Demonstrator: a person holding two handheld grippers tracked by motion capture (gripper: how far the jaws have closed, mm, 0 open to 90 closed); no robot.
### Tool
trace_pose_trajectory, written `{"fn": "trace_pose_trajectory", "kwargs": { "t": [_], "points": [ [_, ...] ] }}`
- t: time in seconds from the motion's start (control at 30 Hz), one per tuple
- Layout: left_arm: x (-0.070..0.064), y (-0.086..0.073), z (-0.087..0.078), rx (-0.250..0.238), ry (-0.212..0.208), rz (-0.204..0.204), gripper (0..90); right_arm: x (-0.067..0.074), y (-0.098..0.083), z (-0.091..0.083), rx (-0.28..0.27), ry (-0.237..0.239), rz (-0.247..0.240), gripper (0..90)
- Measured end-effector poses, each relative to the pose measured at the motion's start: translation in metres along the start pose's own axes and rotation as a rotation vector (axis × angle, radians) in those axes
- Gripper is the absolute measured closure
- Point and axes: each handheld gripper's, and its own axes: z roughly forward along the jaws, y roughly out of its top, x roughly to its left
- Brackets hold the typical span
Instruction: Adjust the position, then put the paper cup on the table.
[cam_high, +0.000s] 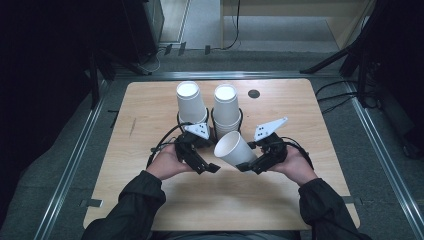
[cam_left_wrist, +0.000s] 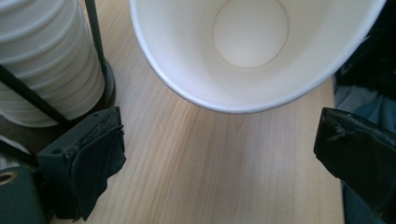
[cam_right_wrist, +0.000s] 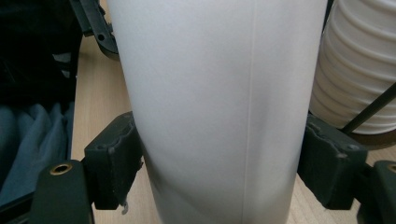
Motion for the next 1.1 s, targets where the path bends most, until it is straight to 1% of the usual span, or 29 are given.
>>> {"fn": "trace_pose_trajectory", "kwargs": {
  "t": [0.1,0.2,0.27,0.3,0.4,0.5,0.53,0.57,0.6,0.63,0.67,0.7,0.73,0.9,0.93,0.97,1.0,1.03,1.07,1.1],
  "points": [
    [0.0,0.0,-0.001,-0.037,-0.01,-0.015,1.9,0.0,0.001,-0.002,-0.015,-0.004,0.001,21.9],
    [0.0,0.0,-0.002,-0.059,-0.022,-0.02,1.9,0.001,0.002,-0.003,-0.029,-0.005,0.006,21.8],
    [-0.001,0.001,-0.001,-0.07,-0.023,-0.034,1.4,0.002,0.003,-0.002,-0.037,0.002,0.006,21.8],
    [-0.001,0.002,0.0,-0.073,-0.042,-0.044,0.0,0.002,0.003,-0.001,-0.039,0.004,0.007,21.8],
    [-0.004,0.003,0.001,-0.085,-0.046,-0.037,0.0,0.002,0.004,0.002,-0.033,0.013,0.003,21.8],
    [-0.004,0.005,0.001,-0.107,-0.056,-0.036,0.0,0.004,0.004,0.007,-0.026,0.025,-0.002,21.8],
    [-0.004,0.006,0.002,-0.12,-0.06,-0.044,0.0,0.004,0.005,0.008,-0.028,0.027,-0.005,21.8],
    [-0.004,0.006,0.002,-0.12,-0.06,-0.044,0.0,0.004,0.005,0.008,-0.028,0.027,-0.005,21.8],
    [-0.004,0.006,0.002,-0.144,-0.075,-0.059,0.0,0.006,0.006,0.011,-0.024,0.036,-0.01,21.8],
    [-0.004,0.006,0.002,-0.144,-0.075,-0.059,0.0,0.006,0.006,0.011,-0.024,0.036,-0.01,21.8],
    [-0.005,0.007,0.003,-0.158,-0.078,-0.06,0.0,0.006,0.008,0.015,-0.022,0.041,-0.016,21.9],
    [-0.005,0.007,0.004,-0.159,-0.086,-0.063,0.0,0.007,0.008,0.016,-0.024,0.044,-0.015,21.8],
    [-0.005,0.007,0.004,-0.16,-0.076,-0.059,0.0,0.007,0.008,0.018,-0.018,0.046,-0.016,21.9],
    [-0.006,0.007,0.007,-0.161,-0.084,-0.066,0.0,0.009,0.009,0.024,-0.009,0.059,-0.022,21.8],
    [-0.007,0.007,0.008,-0.169,-0.075,-0.073,0.0,0.01,0.01,0.027,-0.002,0.061,-0.026,21.9],
    [-0.006,0.007,0.008,-0.168,-0.087,-0.078,0.0,0.011,0.01,0.028,0.002,0.06,-0.026,21.9],
    [-0.006,0.007,0.008,-0.168,-0.087,-0.078,0.0,0.011,0.01,0.028,0.002,0.06,-0.026,21.9],
    [-0.006,0.006,0.007,-0.181,-0.067,-0.088,3.8,0.011,0.01,0.029,0.004,0.067,-0.026,21.9],
    [-0.006,0.005,0.006,-0.181,-0.065,-0.088,8.5,0.011,0.01,0.03,0.009,0.071,-0.031,22.1],
    [-0.005,0.004,0.006,-0.174,-0.068,-0.094,9.4,0.011,0.01,0.03,0.008,0.07,-0.033,22.2]
  ]
}}
